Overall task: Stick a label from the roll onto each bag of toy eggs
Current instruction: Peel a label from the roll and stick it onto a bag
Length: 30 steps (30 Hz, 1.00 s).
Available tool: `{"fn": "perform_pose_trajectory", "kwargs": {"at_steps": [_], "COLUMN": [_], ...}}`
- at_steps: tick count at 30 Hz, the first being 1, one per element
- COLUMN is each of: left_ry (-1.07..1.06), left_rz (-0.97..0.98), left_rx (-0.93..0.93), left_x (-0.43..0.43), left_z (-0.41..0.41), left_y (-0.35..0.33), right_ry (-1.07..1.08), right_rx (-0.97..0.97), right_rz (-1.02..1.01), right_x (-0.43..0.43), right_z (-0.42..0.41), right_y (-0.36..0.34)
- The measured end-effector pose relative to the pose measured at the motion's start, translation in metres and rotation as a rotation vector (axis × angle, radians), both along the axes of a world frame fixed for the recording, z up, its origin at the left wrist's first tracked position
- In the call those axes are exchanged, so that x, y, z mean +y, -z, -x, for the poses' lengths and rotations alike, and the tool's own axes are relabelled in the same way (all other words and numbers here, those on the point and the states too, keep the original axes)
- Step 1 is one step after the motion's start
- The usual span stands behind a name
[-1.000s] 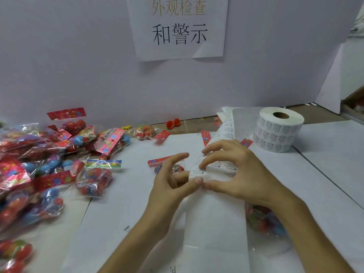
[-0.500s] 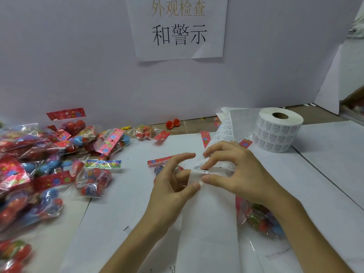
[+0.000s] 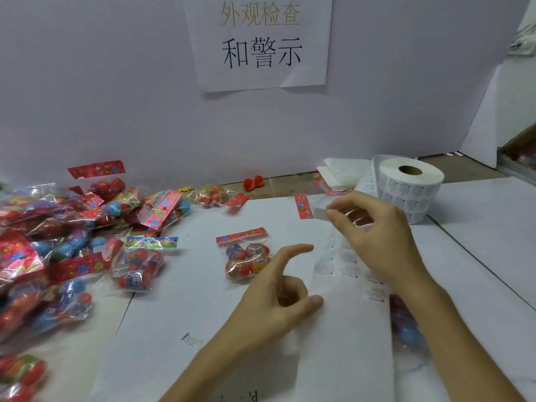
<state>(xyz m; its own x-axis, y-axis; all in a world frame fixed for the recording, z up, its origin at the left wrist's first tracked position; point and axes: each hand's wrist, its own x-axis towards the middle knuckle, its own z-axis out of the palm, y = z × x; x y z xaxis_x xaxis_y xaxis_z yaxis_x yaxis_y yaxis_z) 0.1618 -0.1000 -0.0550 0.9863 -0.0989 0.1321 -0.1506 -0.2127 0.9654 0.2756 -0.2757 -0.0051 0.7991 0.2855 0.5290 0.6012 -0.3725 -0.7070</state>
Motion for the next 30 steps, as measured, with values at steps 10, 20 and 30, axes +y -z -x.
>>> {"fn": "perform_pose_trajectory", "kwargs": {"at_steps": [10, 20, 30], "left_ry": [0.015, -0.005, 0.013], "left_rz": [0.434, 0.532, 0.499], "left_rx": [0.144, 0.139, 0.12], "left_x": [0.006, 0.012, 0.011], "left_z": [-0.001, -0.003, -0.003], "left_y": [-0.016, -0.019, -0.02], "right_ry": [-0.113, -0.177, -0.27], "right_rx": [-0.084, 0.055, 0.175], "right_rz": [0.091, 0.281, -0.007], "right_x": [0.012, 0.013, 0.015], "right_z": [0.006, -0.001, 0.01], "right_y": [0.009, 0.022, 0.008]}}
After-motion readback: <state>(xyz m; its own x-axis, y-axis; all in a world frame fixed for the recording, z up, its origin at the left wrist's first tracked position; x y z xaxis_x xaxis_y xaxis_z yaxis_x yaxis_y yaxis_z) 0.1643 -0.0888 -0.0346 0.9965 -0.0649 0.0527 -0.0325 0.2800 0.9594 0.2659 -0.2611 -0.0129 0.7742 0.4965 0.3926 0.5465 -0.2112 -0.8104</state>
